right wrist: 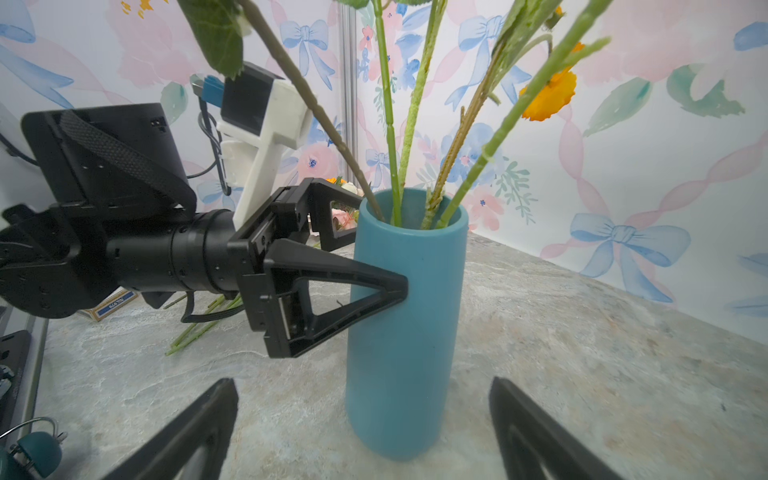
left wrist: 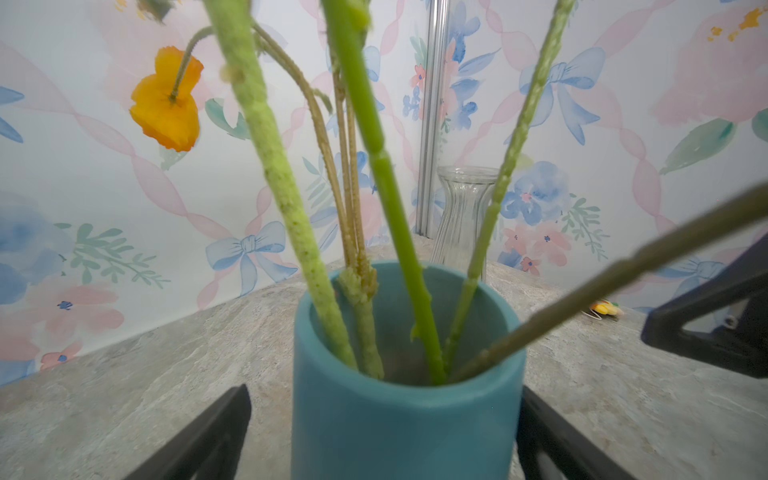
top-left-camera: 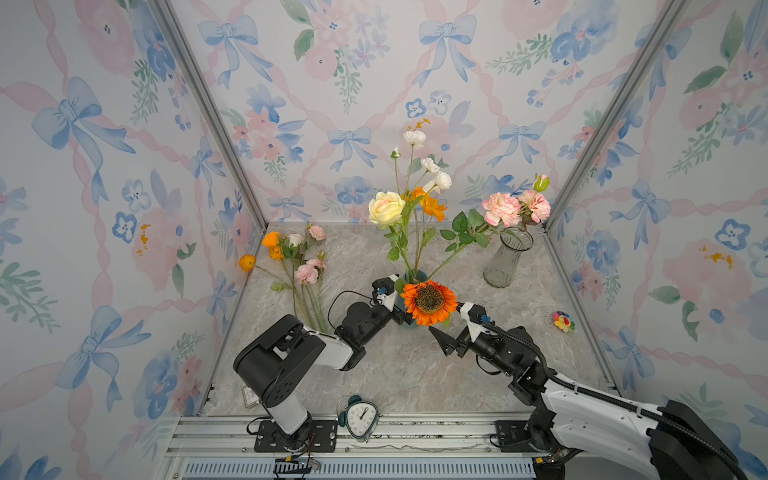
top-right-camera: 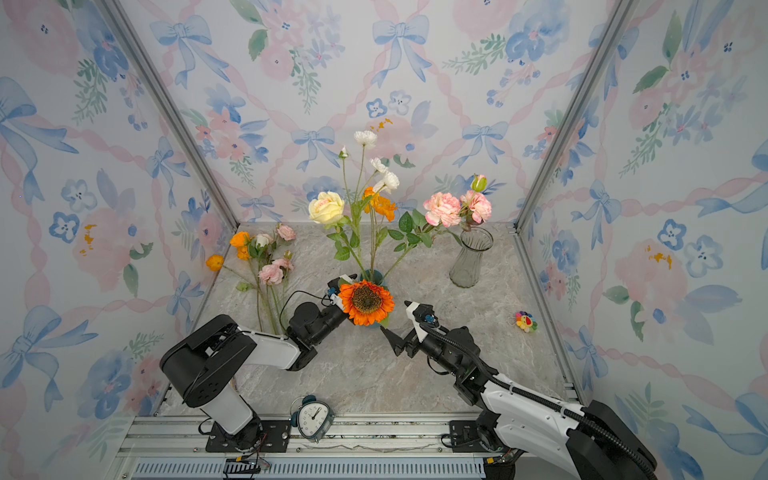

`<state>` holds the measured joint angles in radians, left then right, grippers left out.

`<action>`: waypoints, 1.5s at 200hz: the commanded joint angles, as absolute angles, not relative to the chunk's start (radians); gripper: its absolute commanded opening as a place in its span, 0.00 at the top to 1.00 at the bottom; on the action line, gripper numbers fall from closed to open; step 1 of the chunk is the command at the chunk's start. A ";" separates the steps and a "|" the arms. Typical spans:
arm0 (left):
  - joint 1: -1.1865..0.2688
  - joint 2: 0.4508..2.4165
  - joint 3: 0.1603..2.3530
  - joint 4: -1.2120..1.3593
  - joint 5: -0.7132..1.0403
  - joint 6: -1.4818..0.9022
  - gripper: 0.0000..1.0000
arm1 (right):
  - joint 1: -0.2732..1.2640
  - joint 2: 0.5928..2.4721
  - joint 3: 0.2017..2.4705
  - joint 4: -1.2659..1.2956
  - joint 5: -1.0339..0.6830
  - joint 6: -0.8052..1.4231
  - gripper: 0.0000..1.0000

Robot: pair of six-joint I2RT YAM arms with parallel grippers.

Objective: Arrange the flowers into the vase

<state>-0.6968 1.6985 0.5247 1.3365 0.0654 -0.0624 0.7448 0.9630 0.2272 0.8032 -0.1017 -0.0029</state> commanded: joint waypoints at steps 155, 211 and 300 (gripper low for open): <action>-0.665 1.897 0.919 1.425 0.134 -0.002 0.69 | 0.713 0.957 0.232 0.834 -0.077 0.037 0.03; -0.584 2.110 1.255 1.465 0.134 -0.030 0.79 | 0.673 0.917 0.222 0.815 -0.069 0.061 0.03; -0.487 2.467 1.846 1.268 0.105 -0.009 0.82 | 0.651 1.026 0.241 0.853 -0.106 0.091 0.03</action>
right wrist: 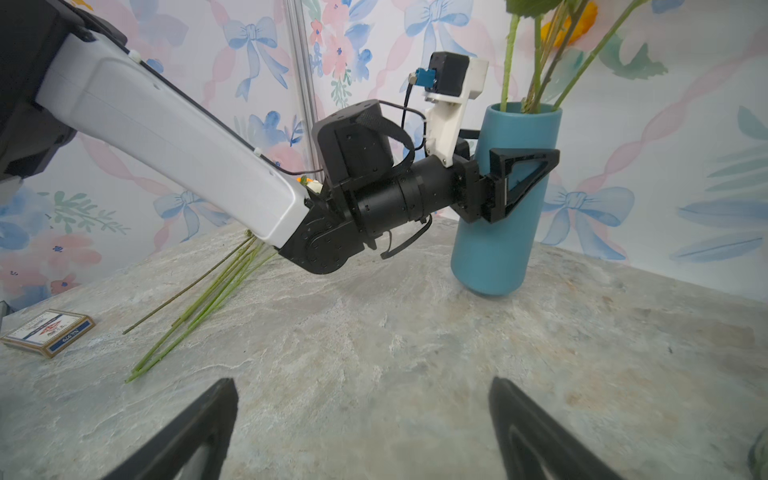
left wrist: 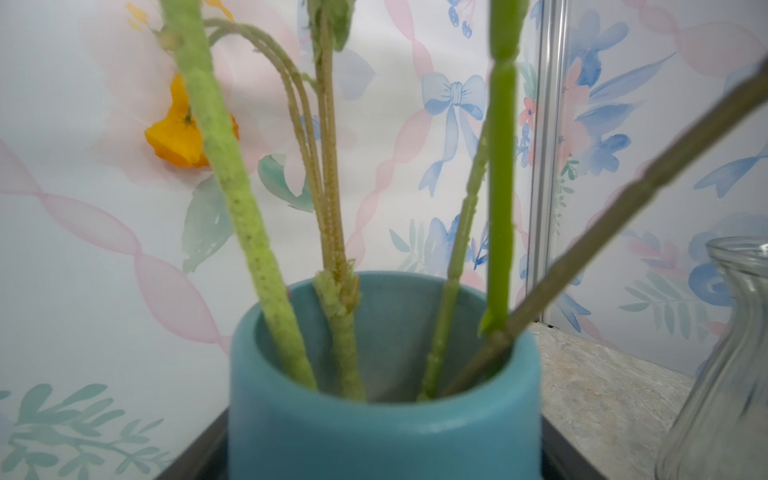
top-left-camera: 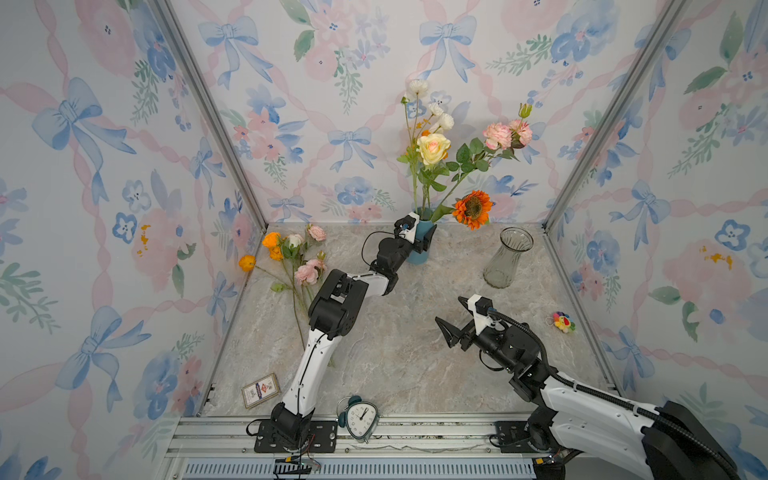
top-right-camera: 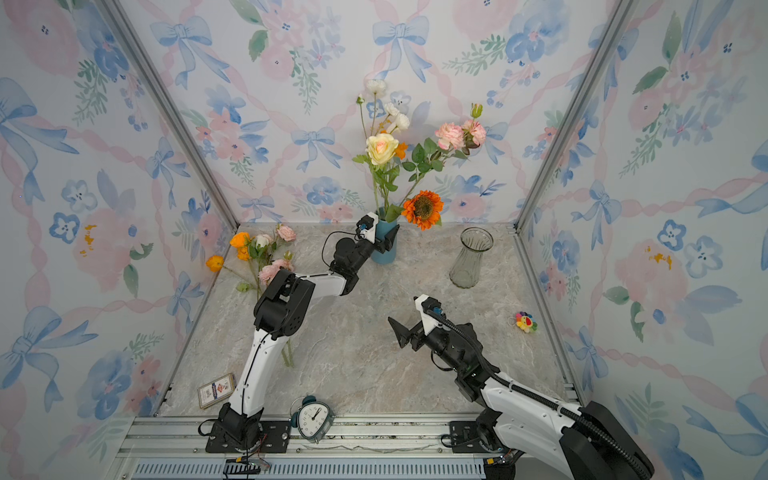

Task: Arrange the flowers into the vase
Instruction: 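Close the left gripper on the teal vase and slide it farther back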

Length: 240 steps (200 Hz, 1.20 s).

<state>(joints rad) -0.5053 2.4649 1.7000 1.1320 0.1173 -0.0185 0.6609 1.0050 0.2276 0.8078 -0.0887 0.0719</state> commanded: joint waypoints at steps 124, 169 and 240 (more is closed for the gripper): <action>-0.451 2.571 1.961 1.171 0.082 -0.056 0.68 | 0.637 1.053 0.246 0.865 -0.126 0.101 0.03; -0.451 2.581 1.951 1.172 0.085 -0.059 0.44 | 0.634 1.051 0.245 0.861 -0.128 0.101 0.03; -0.451 2.596 1.956 1.166 0.094 -0.066 0.02 | 0.627 1.058 0.245 0.865 -0.135 0.107 0.03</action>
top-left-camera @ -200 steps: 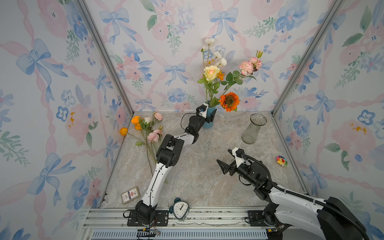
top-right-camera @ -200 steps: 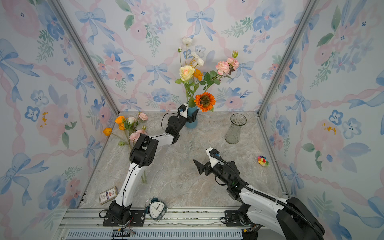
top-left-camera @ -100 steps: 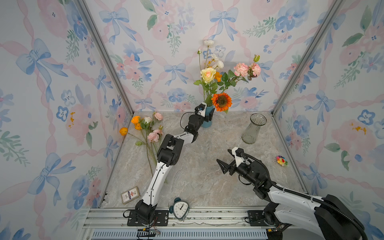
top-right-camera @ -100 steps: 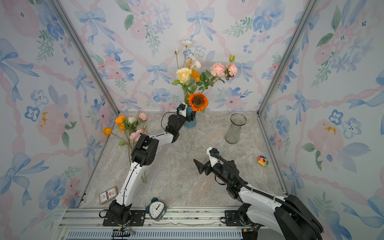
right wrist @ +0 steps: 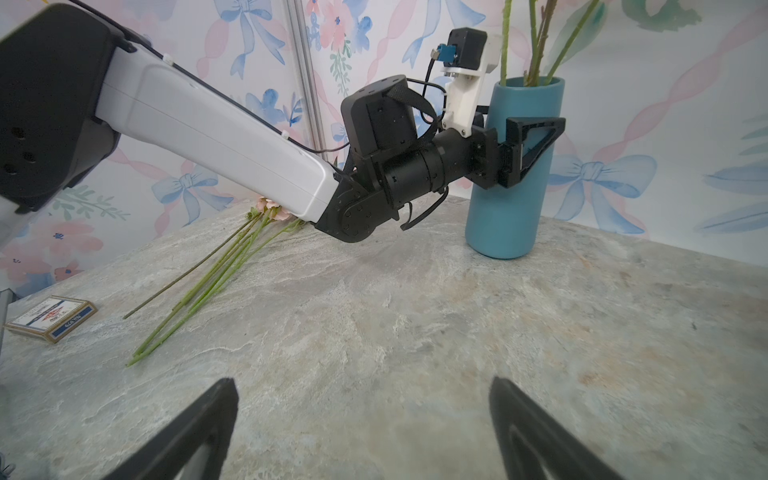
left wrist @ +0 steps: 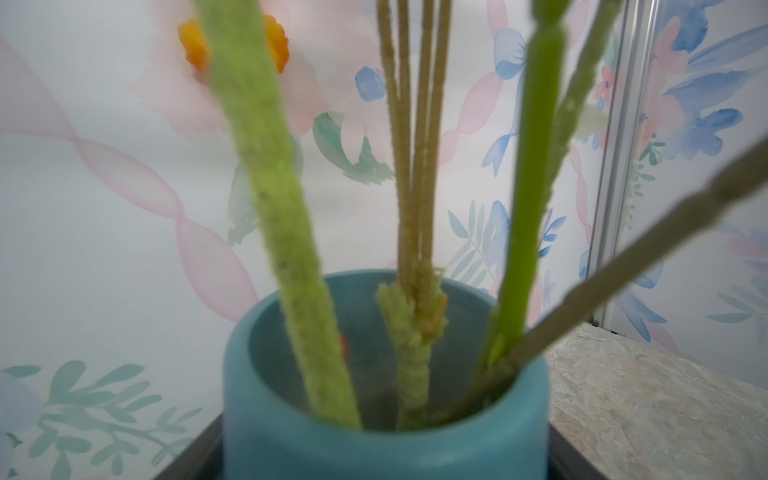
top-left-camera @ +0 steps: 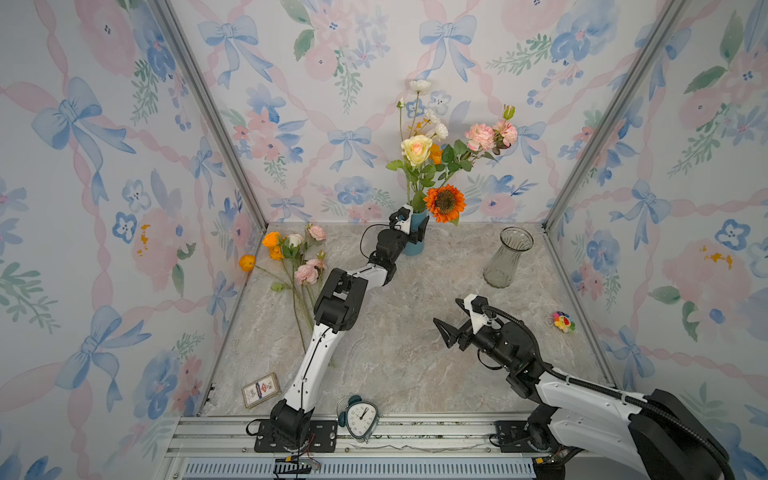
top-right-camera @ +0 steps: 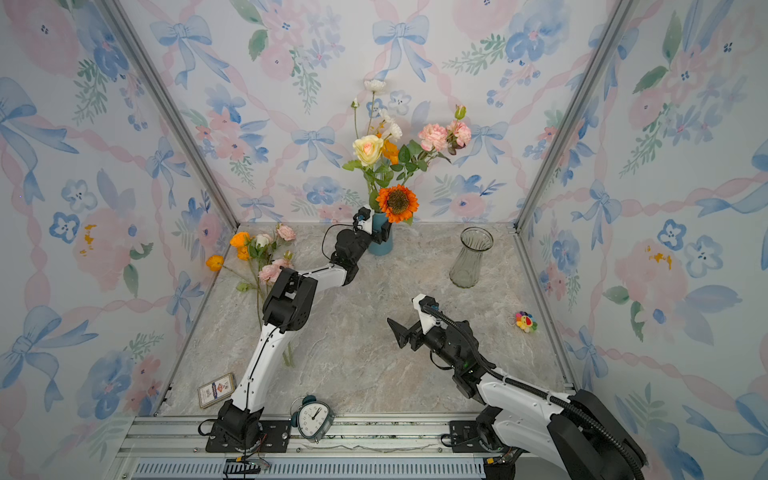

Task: Arrange the flowers into the vase
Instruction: 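Close the left gripper on the teal vase and slide it farther back, then grasp the clear glass vase with the right gripper while the left gripper withdraws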

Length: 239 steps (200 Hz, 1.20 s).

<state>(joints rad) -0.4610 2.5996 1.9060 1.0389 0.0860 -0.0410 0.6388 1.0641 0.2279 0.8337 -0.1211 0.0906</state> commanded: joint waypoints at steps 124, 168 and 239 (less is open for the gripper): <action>-0.449 2.494 1.754 1.203 0.130 -0.075 0.02 | 0.618 1.055 0.244 0.865 -0.138 0.111 0.03; -0.454 2.311 1.439 1.272 0.017 -0.070 0.02 | 0.595 1.033 0.249 0.819 -0.090 0.113 0.03; -0.658 1.713 0.858 0.974 -0.221 -0.001 0.02 | 0.398 0.925 0.296 0.557 0.193 0.183 0.03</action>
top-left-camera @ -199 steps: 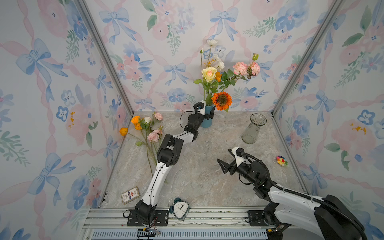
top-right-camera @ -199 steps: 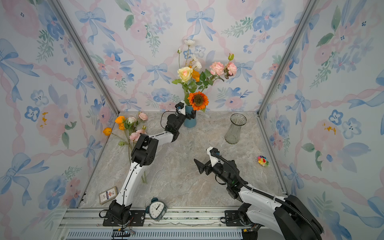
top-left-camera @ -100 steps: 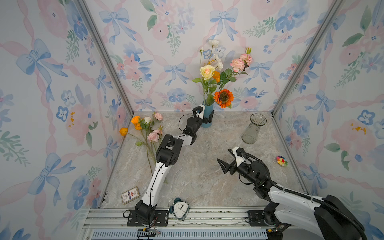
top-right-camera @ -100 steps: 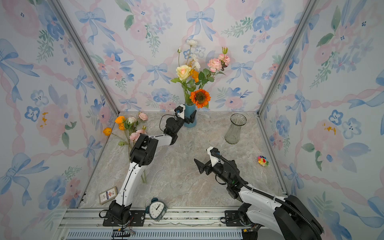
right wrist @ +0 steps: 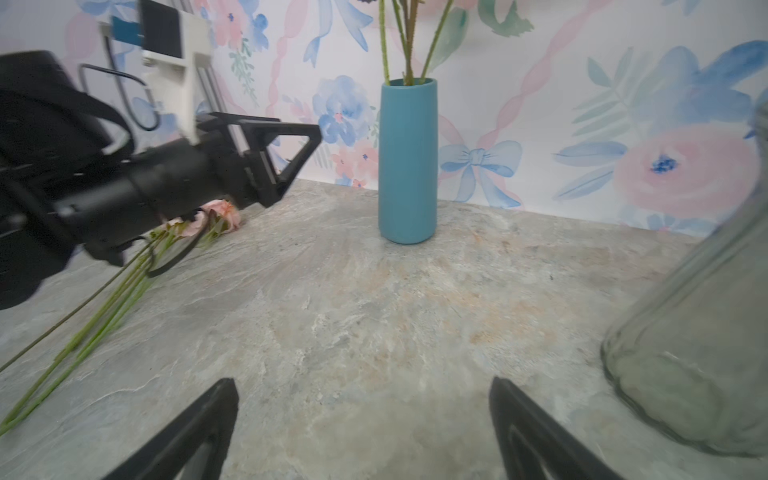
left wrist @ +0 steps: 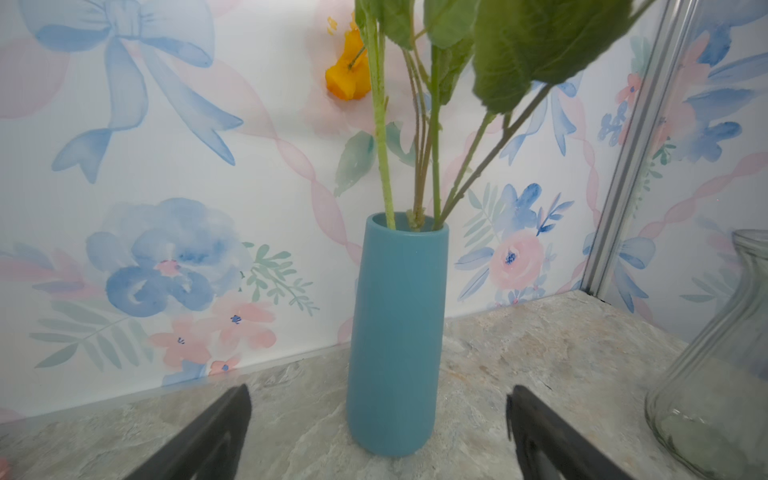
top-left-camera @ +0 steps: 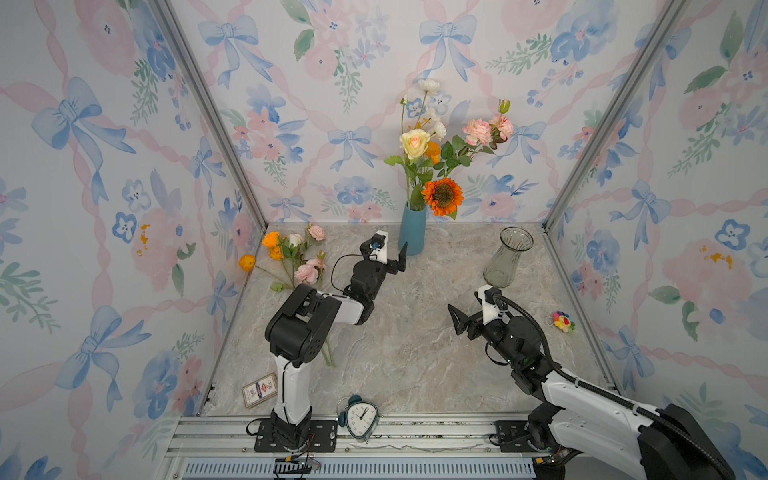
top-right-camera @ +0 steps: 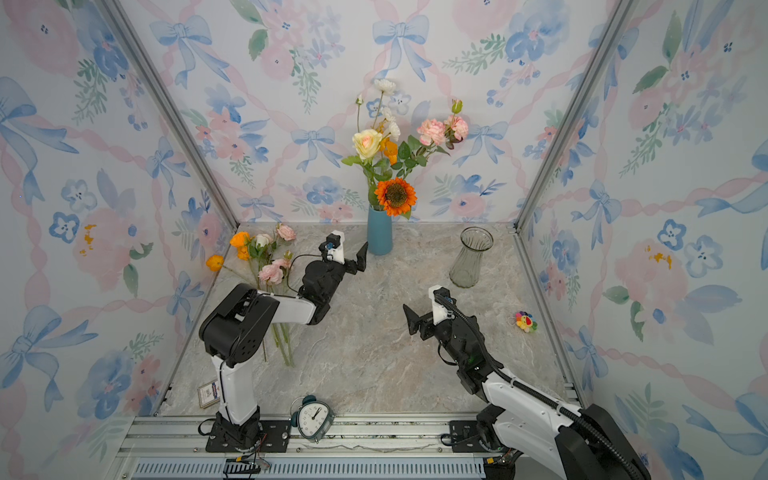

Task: Arrange the flowers into the vase
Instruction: 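Grasp the clear glass vase with the right gripper while the left gripper withdraws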

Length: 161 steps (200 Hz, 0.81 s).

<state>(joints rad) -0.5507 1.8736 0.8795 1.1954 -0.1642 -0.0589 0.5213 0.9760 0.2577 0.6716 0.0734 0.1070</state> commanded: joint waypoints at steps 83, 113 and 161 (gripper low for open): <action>-0.794 1.516 0.943 0.415 0.340 0.126 0.02 | -0.028 1.343 0.593 0.695 -0.152 0.119 0.03; -0.842 1.491 0.926 0.388 0.314 0.187 0.02 | -0.033 1.486 0.690 0.725 -0.199 0.070 0.03; -0.871 1.494 0.930 0.392 0.320 0.147 0.02 | -0.033 1.621 0.804 0.770 -0.200 0.006 0.03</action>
<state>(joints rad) -0.8700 1.5135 0.9329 0.4011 0.2897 0.1432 -0.0315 1.5620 0.7101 0.7208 -0.1745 0.0608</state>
